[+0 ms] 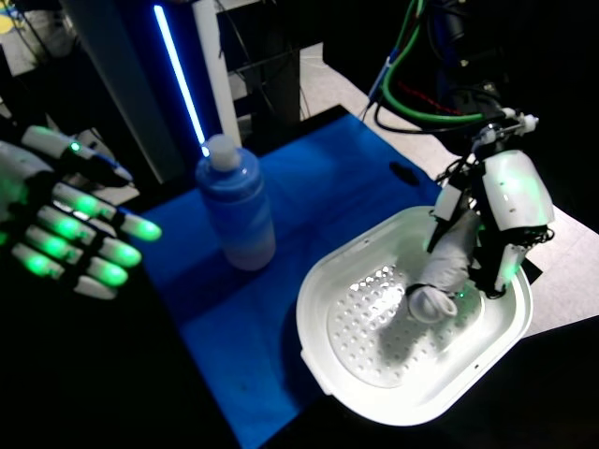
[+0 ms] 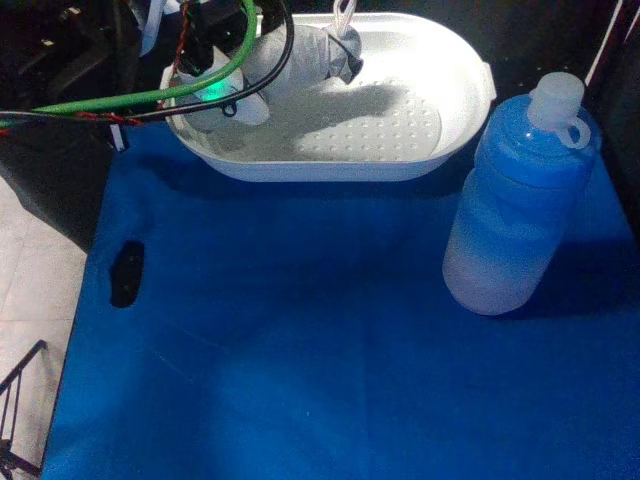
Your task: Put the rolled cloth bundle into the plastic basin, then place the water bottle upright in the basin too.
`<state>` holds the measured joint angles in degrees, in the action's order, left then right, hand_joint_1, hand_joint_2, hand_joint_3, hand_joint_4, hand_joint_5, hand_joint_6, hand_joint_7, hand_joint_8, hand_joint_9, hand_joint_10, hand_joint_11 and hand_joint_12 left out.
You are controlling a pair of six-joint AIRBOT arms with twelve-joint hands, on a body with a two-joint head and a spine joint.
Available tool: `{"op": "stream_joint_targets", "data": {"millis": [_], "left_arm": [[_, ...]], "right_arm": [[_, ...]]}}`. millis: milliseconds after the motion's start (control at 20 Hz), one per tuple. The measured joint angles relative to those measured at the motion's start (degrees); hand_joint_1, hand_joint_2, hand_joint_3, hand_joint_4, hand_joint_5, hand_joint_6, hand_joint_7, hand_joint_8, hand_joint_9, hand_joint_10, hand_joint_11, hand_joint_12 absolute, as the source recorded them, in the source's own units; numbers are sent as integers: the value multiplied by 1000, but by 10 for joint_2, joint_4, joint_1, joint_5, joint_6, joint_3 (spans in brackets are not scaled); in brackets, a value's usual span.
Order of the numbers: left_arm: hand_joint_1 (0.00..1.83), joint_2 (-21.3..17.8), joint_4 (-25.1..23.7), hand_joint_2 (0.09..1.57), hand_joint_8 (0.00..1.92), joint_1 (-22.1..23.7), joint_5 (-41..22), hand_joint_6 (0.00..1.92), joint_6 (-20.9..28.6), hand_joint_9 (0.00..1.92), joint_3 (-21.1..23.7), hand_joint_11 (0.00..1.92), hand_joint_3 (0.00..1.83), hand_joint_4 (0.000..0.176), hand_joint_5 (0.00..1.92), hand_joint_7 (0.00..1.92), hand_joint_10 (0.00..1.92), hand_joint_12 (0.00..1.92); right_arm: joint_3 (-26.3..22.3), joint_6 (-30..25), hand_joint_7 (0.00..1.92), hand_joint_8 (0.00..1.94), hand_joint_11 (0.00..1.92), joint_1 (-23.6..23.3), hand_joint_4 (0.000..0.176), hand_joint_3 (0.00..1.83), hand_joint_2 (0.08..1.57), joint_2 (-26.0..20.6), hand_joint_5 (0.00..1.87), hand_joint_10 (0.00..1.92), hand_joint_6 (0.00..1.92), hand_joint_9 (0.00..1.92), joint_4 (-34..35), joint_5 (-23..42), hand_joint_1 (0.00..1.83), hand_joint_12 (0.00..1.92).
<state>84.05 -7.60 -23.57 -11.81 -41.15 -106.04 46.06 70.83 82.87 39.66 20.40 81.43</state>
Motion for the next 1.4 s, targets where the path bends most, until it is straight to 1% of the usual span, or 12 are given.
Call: {"op": "stream_joint_targets", "data": {"millis": [50,200,400,550,600,850,950,1050,1100,1250,1300,1400], "left_arm": [[758,0,0,988,717,0,0,123,0,683,0,674,0,60,817,671,1234,1679],[736,0,3,990,476,0,-9,5,2,681,1,653,0,80,823,710,1088,1588],[773,0,3,988,692,-3,-21,0,2,600,7,663,0,67,827,609,1323,1711],[706,-20,3,990,294,-7,-23,0,3,584,35,469,0,67,675,625,715,1349],[656,-41,2,992,26,-9,-34,0,3,607,61,279,0,85,584,655,270,1236],[532,-163,-34,972,0,-30,-104,0,3,437,189,23,0,123,389,445,3,1049],[489,-212,-49,961,0,-56,-121,0,3,378,243,16,0,127,327,372,0,1016],[456,-253,-53,905,0,-75,-147,0,4,326,288,21,0,176,276,330,0,929],[464,-282,-52,912,1,-87,-174,1,4,250,315,0,0,135,223,250,2,759],[459,-344,-43,865,0,-124,-228,0,4,98,370,0,0,136,108,96,1,378],[481,-372,-23,854,0,-160,-258,0,4,8,396,0,0,167,13,7,0,91],[421,-412,10,818,0,-219,-290,0,4,0,433,0,0,176,0,0,0,0]], "right_arm": [[0,0,205,0,0,0,20,0,1503,0,371,2,1,160,0,0,253,350],[0,0,209,2,0,0,14,0,1504,0,377,3,2,181,0,1,239,400],[0,-1,219,3,5,0,7,0,1502,0,388,4,4,185,0,0,260,378],[0,-3,212,0,0,0,6,2,1507,0,381,2,0,174,-1,1,265,380],[0,-5,206,0,0,0,8,1,1511,0,373,0,0,163,0,0,267,339],[0,-41,165,0,82,0,20,0,1452,-3,266,1,0,162,-4,-1,358,363],[0,-51,127,0,72,0,62,0,1366,-9,198,0,0,112,-9,0,456,347],[0,-57,80,0,66,0,97,0,1291,-13,111,0,0,89,-15,0,609,289],[0,-58,53,0,57,0,130,0,1240,-17,69,1,1,86,-18,0,668,280],[0,-63,77,5,41,0,142,0,1174,-25,37,3,0,100,-16,0,696,282],[0,-64,77,3,61,0,150,0,1145,-26,25,10,0,122,-16,2,683,294],[0,-64,73,2,56,0,146,0,1107,-25,16,3,0,115,-18,-1,726,306]]}}
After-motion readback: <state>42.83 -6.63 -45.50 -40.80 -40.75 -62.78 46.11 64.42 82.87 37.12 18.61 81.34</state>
